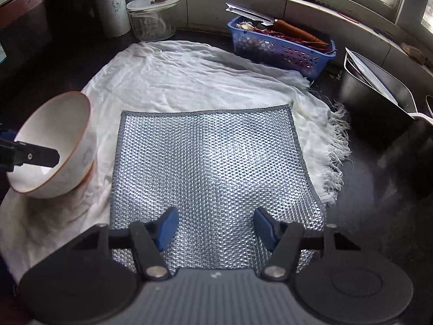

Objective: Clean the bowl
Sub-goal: 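Grasp the bowl rim with the left gripper while the right gripper grasps the mesh cloth, then lift the bowl with the left gripper while the right gripper lifts the mesh cloth toward it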

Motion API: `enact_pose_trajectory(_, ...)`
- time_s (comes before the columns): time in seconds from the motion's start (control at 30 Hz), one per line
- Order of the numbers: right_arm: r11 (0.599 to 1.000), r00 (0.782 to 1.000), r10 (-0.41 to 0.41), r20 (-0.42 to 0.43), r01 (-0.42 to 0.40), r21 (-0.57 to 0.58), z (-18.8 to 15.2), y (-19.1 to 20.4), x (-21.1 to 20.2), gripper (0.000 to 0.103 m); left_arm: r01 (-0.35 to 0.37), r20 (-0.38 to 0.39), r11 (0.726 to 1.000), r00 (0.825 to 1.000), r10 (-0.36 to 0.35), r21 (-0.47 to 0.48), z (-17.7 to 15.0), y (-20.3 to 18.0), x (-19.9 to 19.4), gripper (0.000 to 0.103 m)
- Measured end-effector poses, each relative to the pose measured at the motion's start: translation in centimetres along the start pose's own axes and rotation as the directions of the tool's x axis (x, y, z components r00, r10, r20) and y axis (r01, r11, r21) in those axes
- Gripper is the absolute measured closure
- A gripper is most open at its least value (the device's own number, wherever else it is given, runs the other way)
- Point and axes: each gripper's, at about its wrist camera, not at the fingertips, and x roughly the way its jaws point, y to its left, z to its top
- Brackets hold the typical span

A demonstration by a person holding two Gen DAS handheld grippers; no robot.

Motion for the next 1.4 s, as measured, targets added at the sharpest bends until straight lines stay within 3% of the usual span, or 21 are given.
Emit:
enact_pose_trajectory(0.07, 1.000, 1.000, 0.009, 0.002, -0.009, -0.009, 0.0, 0.1, -0.2, 0.084, 0.001, 0.001, 1.000, 1.000, -0.001, 0.001, -0.1, 0.0, -0.1, 0.046)
enact_pose_trajectory(0.23, 0.998, 0.999, 0.036, -0.010, -0.035, 0.043, 0.2, -1.3, -0.3, 0.100, 0.007, 0.010, 1.000, 1.000, -0.008, 0.007, -0.3, -0.1, -0.5, 0.046)
enact_pose_trajectory(0.5, 0.993, 0.996, 0.055, 0.066, -0.062, 0.099, 0.9, -2.3, -3.7, 0.101, 0.009, 0.035, 1.000, 0.999, -0.010, 0.016, -0.7, 0.0, -1.2, 0.046)
enact_pose_trajectory(0.77, 0.993, 0.985, 0.020, 0.171, -0.040, 0.109, 2.4, -2.5, -7.6, 0.101, 0.009, 0.045, 1.000, 0.999, -0.008, -0.018, -1.0, 0.9, -1.5, 0.082)
enact_pose_trajectory(0.97, 0.994, 0.978, 0.033, 0.206, -0.054, 0.099, 3.0, -2.0, -8.9, 0.101, 0.016, 0.030, 1.000, 0.999, -0.016, -0.025, -0.9, 1.1, -1.2, 0.088)
enact_pose_trajectory(1.1, 0.998, 0.972, 0.019, 0.233, -0.034, 0.061, 3.5, -1.0, -9.6, 0.101, -0.002, 0.063, 1.000, 0.998, 0.002, -0.012, -0.8, 0.8, -1.2, 0.094)
enact_pose_trajectory(1.27, 0.997, 0.955, -0.039, 0.293, 0.055, -0.046, 3.9, 1.3, -10.7, 0.101, -0.054, 0.145, 0.992, 0.989, 0.037, 0.116, -0.7, -2.0, -2.2, 0.097)
enact_pose_trajectory(1.4, 0.983, 0.942, -0.031, 0.334, 0.089, -0.161, 4.2, 3.8, -10.8, 0.101, -0.098, 0.199, 0.973, 0.978, 0.056, 0.208, -0.5, -4.1, -2.6, 0.097)
